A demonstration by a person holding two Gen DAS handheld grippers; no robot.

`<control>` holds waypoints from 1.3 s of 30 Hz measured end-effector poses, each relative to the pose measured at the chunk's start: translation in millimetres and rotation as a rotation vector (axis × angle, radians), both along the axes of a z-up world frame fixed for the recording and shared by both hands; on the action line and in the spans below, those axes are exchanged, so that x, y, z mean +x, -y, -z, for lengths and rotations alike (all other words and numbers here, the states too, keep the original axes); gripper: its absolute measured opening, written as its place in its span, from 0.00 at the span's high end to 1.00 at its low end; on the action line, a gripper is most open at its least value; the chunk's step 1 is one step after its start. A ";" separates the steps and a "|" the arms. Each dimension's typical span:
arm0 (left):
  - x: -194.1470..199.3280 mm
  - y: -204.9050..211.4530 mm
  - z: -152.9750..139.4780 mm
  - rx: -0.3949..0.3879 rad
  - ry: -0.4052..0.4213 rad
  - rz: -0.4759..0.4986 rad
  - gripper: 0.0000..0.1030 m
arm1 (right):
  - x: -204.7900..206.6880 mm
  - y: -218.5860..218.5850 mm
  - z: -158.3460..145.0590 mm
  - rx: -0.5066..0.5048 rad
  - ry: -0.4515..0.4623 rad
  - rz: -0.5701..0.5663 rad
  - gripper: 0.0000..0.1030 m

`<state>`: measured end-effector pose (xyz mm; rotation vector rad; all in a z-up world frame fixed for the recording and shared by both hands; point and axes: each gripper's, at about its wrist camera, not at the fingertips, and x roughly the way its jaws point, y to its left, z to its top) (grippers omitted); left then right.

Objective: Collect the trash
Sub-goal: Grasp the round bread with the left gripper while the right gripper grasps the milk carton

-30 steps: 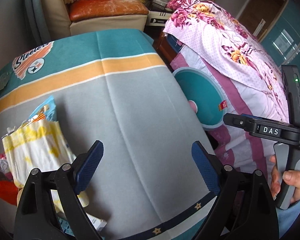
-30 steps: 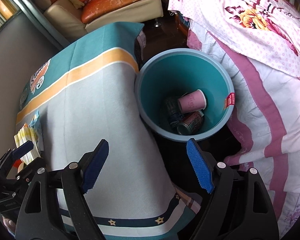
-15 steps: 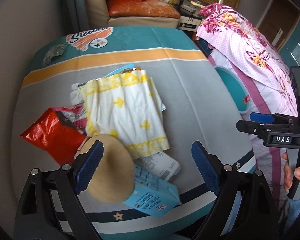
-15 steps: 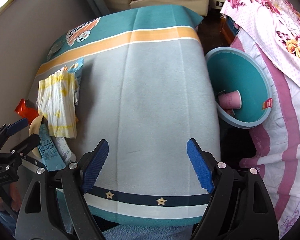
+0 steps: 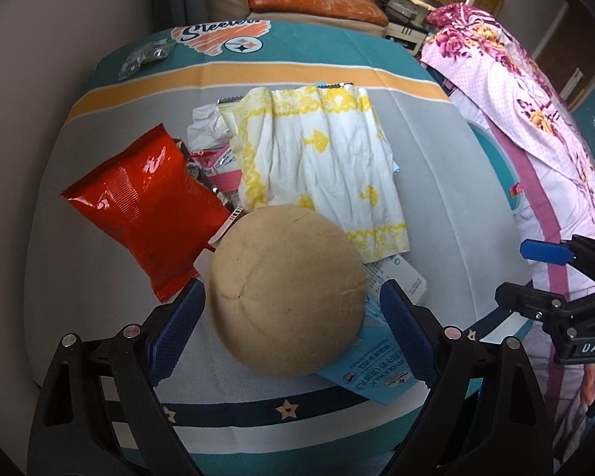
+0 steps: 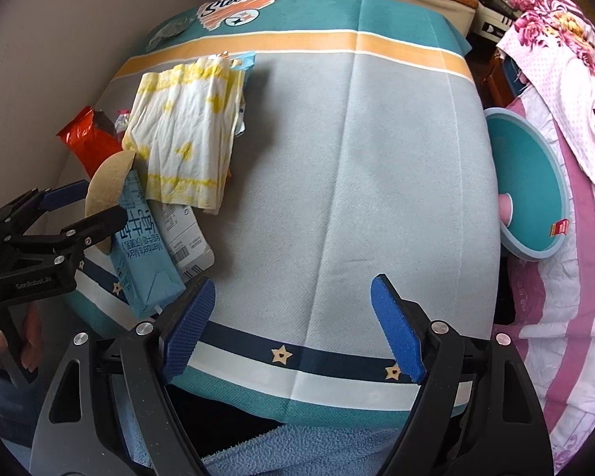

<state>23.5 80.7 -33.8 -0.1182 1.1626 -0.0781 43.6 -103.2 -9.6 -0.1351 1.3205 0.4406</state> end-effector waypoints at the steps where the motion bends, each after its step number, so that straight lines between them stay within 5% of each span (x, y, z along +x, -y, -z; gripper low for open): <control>1: -0.9 -4.5 1.6 -0.010 0.000 -0.006 0.13 | -2.8 -5.4 -0.3 -0.006 0.000 -0.017 0.25; 9: -16.7 -42.1 1.1 -0.101 0.035 -0.059 0.11 | -27.5 -69.1 -2.6 -0.043 0.018 -0.188 0.25; 19: -32.0 -79.4 -9.8 -0.117 0.123 -0.099 0.12 | -41.2 -128.1 11.6 -0.099 0.044 -0.320 0.25; 22: -28.3 -88.9 -8.1 -0.113 0.123 -0.104 0.22 | -43.4 -137.9 16.4 -0.122 0.057 -0.344 0.25; 24: -24.1 -93.1 -3.0 -0.105 0.106 -0.100 0.42 | -44.6 -143.4 20.8 -0.142 0.065 -0.355 0.25; 28: -21.5 -100.8 8.6 -0.090 0.090 -0.110 0.49 | -51.7 -152.8 25.3 -0.178 0.101 -0.381 0.25; 32: -19.3 -111.2 19.2 -0.111 0.062 -0.134 0.82 | -55.6 -161.6 27.4 -0.210 0.139 -0.404 0.25; 35: -18.4 -111.7 24.9 -0.109 0.052 -0.141 0.83 | -55.6 -166.1 27.4 -0.225 0.172 -0.422 0.28; 36: -18.2 -111.4 26.2 -0.114 0.048 -0.143 0.83 | -56.2 -166.2 27.0 -0.213 0.172 -0.427 0.43; 39: -16.5 -112.5 29.6 -0.119 0.040 -0.169 0.83 | -51.6 -161.5 23.7 -0.187 0.168 -0.418 0.45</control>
